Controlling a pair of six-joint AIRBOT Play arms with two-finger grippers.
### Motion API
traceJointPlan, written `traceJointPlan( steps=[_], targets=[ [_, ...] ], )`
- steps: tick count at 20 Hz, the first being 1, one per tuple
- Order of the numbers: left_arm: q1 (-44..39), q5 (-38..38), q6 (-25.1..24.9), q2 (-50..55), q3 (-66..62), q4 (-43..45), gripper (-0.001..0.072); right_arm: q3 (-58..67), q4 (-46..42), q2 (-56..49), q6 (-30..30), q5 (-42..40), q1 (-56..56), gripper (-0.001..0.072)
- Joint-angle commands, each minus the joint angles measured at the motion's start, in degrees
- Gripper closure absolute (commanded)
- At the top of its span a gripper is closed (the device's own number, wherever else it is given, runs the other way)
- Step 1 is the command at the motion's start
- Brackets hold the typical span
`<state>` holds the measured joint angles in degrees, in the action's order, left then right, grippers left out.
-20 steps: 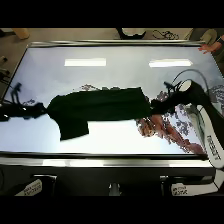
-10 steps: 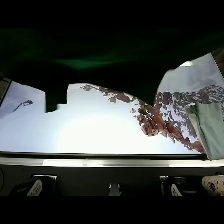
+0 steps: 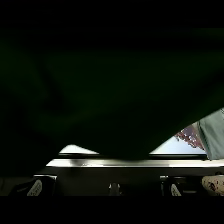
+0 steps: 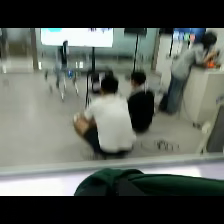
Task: Fold the shirts.
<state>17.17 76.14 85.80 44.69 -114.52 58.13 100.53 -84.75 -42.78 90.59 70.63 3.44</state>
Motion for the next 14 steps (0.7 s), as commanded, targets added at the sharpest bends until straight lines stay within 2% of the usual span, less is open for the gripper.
traceJointPlan(
  steps=[1,3,6,8,10,14],
  targets=[
    [0.0,8.6,0.3,5.6,6.6,1.1,0.0676,-0.1,-1.7,-10.8,-0.8,15.9,0.0,0.0688],
    [-0.4,8.2,-2.1,10.1,15.2,1.1,0.0675,-0.9,-1.3,-21.2,-1.9,20.0,0.0,0.0688],
    [-3.0,0.9,-5.0,18.0,30.4,1.5,0.0675,-1.3,0.0,-38.2,-1.9,17.0,0.0,0.0688],
    [-6.0,-8.2,-6.4,24.9,37.7,1.4,0.0674,-1.3,0.8,-48.3,-1.8,11.8,0.0,0.0688],
    [-8.8,-15.2,-6.9,33.0,39.2,1.4,0.0674,-1.2,1.1,-55.7,-1.4,6.9,0.0,0.0688],
    [-12.5,-32.6,-8.0,44.6,37.6,0.1,0.0673,-1.2,1.7,-60.9,2.1,-8.3,0.0,0.0688]
  ],
)
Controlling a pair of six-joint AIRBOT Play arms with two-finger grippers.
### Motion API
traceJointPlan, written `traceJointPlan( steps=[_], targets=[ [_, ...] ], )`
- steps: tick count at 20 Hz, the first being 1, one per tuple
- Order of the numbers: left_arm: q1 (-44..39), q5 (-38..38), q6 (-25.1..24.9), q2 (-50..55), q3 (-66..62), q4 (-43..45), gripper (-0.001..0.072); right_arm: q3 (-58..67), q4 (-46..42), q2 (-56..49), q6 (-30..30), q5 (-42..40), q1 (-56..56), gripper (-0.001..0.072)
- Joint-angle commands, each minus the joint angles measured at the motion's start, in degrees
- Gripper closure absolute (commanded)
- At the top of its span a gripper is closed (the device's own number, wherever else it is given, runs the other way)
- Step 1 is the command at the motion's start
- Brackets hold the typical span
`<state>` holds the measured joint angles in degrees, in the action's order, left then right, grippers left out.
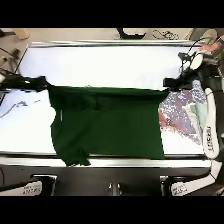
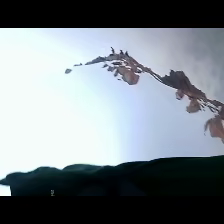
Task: Fold the shirts.
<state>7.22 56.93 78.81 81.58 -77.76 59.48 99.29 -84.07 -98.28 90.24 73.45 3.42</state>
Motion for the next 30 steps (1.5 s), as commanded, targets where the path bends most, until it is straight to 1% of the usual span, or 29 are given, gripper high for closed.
traceJointPlan(
  steps=[1,3,4,6,8,9,10,11,13,14,15,16,17,18,20,24,25,26,27,29,30],
  targets=[
    [-3.2,-17.0,-1.0,9.6,0.2,-1.5,0.0673,0.0,1.2,-5.7,4.2,-15.7,0.0,0.0688],
    [-4.6,-22.7,-1.0,12.9,-1.7,-2.0,0.0673,0.0,2.1,-6.6,6.1,-22.6,0.0,0.0688],
    [-5.1,-24.2,-1.0,14.5,-2.7,-2.6,0.0673,0.0,3.0,-7.3,6.0,-24.3,0.0,0.0688],
    [-6.2,-27.2,-0.8,17.1,-3.6,-3.1,0.0673,0.0,5.1,-9.3,6.0,-24.5,0.0,0.0688],
    [-6.2,-27.2,-0.9,18.3,-4.3,-4.0,0.0673,0.0,7.7,-10.0,5.8,-22.3,0.0,0.0687],
    [-5.6,-25.1,-0.9,18.1,-5.4,-4.0,0.0673,0.0,7.8,-9.0,5.5,-20.3,0.0,0.0687],
    [-4.4,-20.1,-0.9,17.7,-7.2,-4.0,0.0673,0.0,7.7,-7.6,4.6,-17.2,0.0,0.0687],
    [-3.0,-12.8,-0.9,17.6,-9.3,-3.9,0.0673,0.0,7.2,-5.9,3.5,-12.2,0.0,0.0688],
    [-0.7,2.7,-0.8,17.6,-12.1,-1.6,0.0674,0.0,7.0,-3.6,2.9,0.9,0.0,0.0688],
    [-0.1,8.5,0.7,17.8,-12.0,0.3,0.0674,-0.1,7.2,-3.8,2.9,5.8,-0.2,0.0688],
    [-0.1,13.6,2.4,18.4,-11.4,3.4,0.0674,-0.7,6.9,-4.5,2.4,7.6,-0.6,0.0688],
    [-0.3,17.4,2.8,19.3,-10.4,6.3,0.0674,-1.7,6.9,-5.6,1.7,8.1,-1.3,0.0688],
    [-0.7,19.5,2.8,20.0,-9.1,8.4,0.0674,-2.6,7.2,-7.0,1.9,8.5,-1.9,0.0688],
    [-0.9,19.8,2.8,20.5,-7.9,9.9,0.0674,-3.3,7.6,-8.5,1.9,9.6,-2.5,0.0688],
    [-0.9,20.3,2.8,21.3,-7.5,10.2,0.0674,-3.4,7.4,-10.5,1.7,11.1,-3.1,0.0688],
    [-0.7,20.6,2.9,21.4,-7.7,10.1,0.0670,-3.3,6.5,-10.3,1.7,9.2,-3.2,0.0687],
    [-0.6,22.0,2.8,21.4,-8.5,10.0,0.0539,-3.3,6.5,-9.8,1.7,9.0,-3.2,0.0570],
    [-0.5,24.8,2.8,21.2,-10.0,10.0,0.0201,-3.2,6.7,-8.7,1.6,10.5,-3.2,0.0210],
    [0.0,27.8,2.8,20.5,-11.9,10.0,0.0109,-2.9,6.3,-7.2,0.9,13.4,-3.1,0.0131],
    [2.0,31.9,3.1,16.4,-14.5,10.0,0.0118,-3.1,3.9,-3.6,0.2,17.3,-1.7,0.0131],
    [3.2,32.4,4.2,13.2,-13.2,10.0,0.0123,-4.0,5.0,-1.8,1.0,18.8,-0.2,0.0135]
  ],
)
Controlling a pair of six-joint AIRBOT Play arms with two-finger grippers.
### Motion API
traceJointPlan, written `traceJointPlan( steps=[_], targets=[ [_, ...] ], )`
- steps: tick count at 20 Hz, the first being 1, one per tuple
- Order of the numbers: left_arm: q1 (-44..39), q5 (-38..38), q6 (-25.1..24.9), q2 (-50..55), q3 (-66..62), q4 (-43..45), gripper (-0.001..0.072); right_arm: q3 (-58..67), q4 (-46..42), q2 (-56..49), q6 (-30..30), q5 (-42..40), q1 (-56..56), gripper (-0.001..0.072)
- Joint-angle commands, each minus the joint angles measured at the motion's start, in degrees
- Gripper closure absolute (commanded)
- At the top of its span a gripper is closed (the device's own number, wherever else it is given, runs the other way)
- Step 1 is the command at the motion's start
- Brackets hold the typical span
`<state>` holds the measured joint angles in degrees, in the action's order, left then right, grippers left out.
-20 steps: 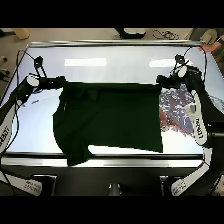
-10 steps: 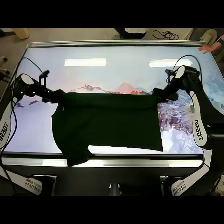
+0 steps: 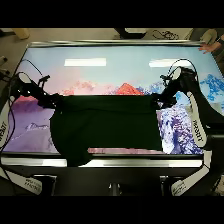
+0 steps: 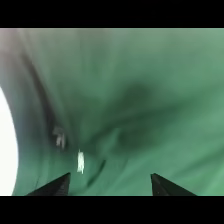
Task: Fold the shirts.
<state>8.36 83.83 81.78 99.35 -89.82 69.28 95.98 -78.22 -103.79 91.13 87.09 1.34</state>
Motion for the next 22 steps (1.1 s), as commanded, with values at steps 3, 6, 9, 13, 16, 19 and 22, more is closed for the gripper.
traceJointPlan(
  steps=[3,6,9,13,16,19,22],
  targets=[
    [4.1,3.7,2.2,-17.3,16.4,0.4,0.0266,-8.9,0.6,9.6,-1.0,4.3,4.6,0.0183],
    [3.7,1.4,2.3,-30.4,38.9,0.0,0.0266,-18.4,1.8,14.9,-2.7,0.9,4.6,0.0183],
    [3.4,-3.3,3.0,-40.0,54.1,-0.1,0.0158,-21.2,1.5,17.5,-3.3,0.9,4.6,0.0183],
    [3.3,-9.7,3.1,-41.6,61.5,-5.2,0.0177,-21.2,1.2,18.4,-3.3,1.7,4.6,0.0183],
    [3.3,-11.2,3.1,-40.1,63.5,-6.5,0.0178,-21.2,0.9,18.5,-3.3,2.9,4.6,0.0183],
    [3.3,-14.6,3.1,-39.8,63.9,-6.6,0.0246,-22.0,-1.4,18.6,-2.4,3.0,4.6,0.0181],
    [3.3,-19.0,3.1,-39.7,63.9,-6.9,0.0331,-28.6,-1.9,20.5,-2.4,1.7,4.6,0.0139]
  ],
)
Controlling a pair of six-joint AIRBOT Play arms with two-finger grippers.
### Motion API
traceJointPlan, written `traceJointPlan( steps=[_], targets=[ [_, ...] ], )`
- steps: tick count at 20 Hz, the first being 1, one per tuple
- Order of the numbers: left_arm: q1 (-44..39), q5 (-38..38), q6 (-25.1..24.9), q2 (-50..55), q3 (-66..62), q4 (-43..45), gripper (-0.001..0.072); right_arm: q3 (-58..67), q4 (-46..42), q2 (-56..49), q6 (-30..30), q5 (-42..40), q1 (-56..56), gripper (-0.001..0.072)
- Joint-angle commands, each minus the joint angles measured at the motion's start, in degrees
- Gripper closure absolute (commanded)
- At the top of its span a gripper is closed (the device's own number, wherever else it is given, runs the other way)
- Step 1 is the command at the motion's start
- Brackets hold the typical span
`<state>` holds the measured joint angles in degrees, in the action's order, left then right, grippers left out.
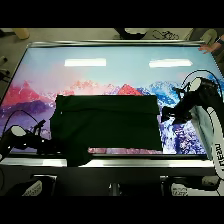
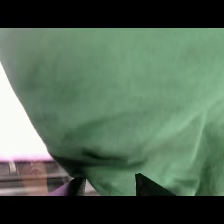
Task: Fold the shirts.
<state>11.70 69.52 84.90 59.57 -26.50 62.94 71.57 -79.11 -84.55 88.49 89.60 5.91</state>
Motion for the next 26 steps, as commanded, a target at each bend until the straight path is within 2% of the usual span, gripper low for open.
traceJointPlan(
  steps=[1,2,3,8,12,14,16,19,22,24,26],
  targets=[
    [0.0,-5.1,-0.2,0.0,0.6,-1.0,0.0449,-7.8,-1.0,2.6,0.0,-1.7,0.0,0.0109],
    [-0.1,-5.1,-1.5,0.0,0.6,-1.7,0.0538,-11.4,-1.4,3.6,-0.8,-2.4,0.0,0.0096],
    [-0.4,-4.9,-2.8,0.0,0.5,-2.1,0.0657,-14.8,-1.8,4.0,-0.9,-2.8,0.1,0.0096],
    [-1.1,-4.2,-3.9,-0.1,0.4,-2.7,0.0673,-24.6,6.5,4.0,-1.1,-7.3,0.0,0.0110],
    [-1.1,-4.0,-3.9,-0.3,0.4,-3.2,0.0673,-28.7,8.3,4.0,0.0,-11.9,0.0,0.0164],
    [-1.1,-4.0,-3.9,-0.9,0.3,-3.2,0.0673,-29.1,8.6,4.0,0.4,-15.0,0.0,0.0335],
    [-1.0,-4.3,-3.9,-1.7,-0.2,-3.2,0.0673,-29.0,8.6,4.0,0.4,-17.0,0.0,0.0681],
    [-1.0,-3.2,-4.5,-3.7,-4.9,-3.2,0.0674,-26.5,9.9,5.8,-1.6,-13.1,0.0,0.0689],
    [-1.2,0.3,-4.8,-5.6,-16.4,-2.9,0.0678,-17.7,9.9,10.4,-1.0,-12.9,0.0,0.0690],
    [-2.1,2.0,-4.4,-1.7,-22.9,-2.8,0.0678,-9.0,9.9,9.1,1.8,-16.4,-0.1,0.0689],
    [-2.7,-1.1,-4.4,4.5,-28.0,-2.8,0.0678,-0.3,10.0,4.1,1.9,-18.3,-0.1,0.0689]
  ],
)
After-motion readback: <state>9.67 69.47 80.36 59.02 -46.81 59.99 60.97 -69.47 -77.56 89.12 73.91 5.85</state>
